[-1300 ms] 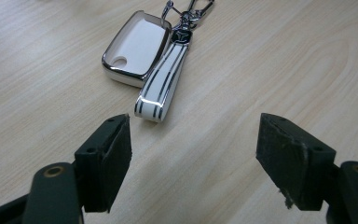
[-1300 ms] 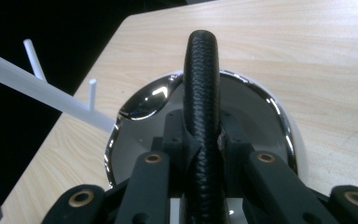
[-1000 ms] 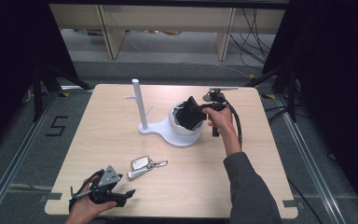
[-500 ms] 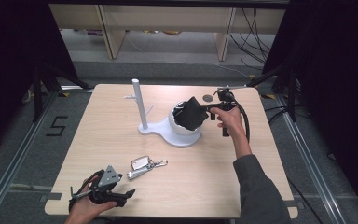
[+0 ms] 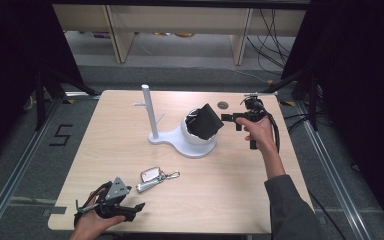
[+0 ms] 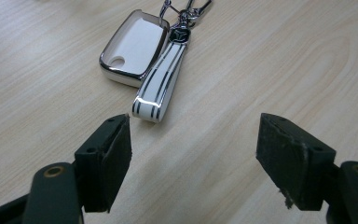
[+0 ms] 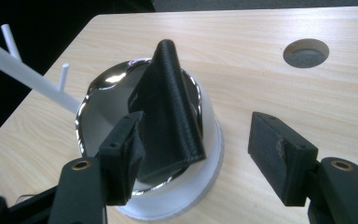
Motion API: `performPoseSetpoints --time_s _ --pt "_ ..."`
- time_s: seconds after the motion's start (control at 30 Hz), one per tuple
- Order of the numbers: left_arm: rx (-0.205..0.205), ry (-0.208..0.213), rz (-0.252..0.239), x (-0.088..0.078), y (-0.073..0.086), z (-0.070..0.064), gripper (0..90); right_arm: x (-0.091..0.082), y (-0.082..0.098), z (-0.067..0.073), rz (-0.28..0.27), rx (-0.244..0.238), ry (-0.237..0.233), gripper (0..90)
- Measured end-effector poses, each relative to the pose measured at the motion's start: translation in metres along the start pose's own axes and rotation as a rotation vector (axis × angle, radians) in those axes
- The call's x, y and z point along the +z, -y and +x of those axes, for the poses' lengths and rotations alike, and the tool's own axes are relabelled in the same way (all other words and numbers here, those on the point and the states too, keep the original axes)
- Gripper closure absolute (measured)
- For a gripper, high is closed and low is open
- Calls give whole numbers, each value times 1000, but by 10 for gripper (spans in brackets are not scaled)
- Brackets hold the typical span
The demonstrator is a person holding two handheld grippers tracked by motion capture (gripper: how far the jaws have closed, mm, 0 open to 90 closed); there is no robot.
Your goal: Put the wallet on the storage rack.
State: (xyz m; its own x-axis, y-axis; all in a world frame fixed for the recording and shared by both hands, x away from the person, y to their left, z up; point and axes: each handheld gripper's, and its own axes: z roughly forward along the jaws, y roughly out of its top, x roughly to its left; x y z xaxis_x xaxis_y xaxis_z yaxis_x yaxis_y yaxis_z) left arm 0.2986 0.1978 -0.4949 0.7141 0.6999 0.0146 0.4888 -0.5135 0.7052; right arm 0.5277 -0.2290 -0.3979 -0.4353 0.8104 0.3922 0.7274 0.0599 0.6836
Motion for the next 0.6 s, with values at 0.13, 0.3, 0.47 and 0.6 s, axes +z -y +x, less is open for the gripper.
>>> performPoseSetpoints --time_s 0.13,0.3,0.47,0.6 --pt "1 3 1 0 0 0 264 -9 9 4 -3 -10 2 359" --pt "0 8 0 1 1 0 264 -20 24 8 -24 -27 -33 344" --pt "-2 8 -4 1 1 0 264 -30 38 16 -34 -94 -21 338" --pt "1 6 -3 0 0 1 264 -34 52 25 -39 -115 -18 332"
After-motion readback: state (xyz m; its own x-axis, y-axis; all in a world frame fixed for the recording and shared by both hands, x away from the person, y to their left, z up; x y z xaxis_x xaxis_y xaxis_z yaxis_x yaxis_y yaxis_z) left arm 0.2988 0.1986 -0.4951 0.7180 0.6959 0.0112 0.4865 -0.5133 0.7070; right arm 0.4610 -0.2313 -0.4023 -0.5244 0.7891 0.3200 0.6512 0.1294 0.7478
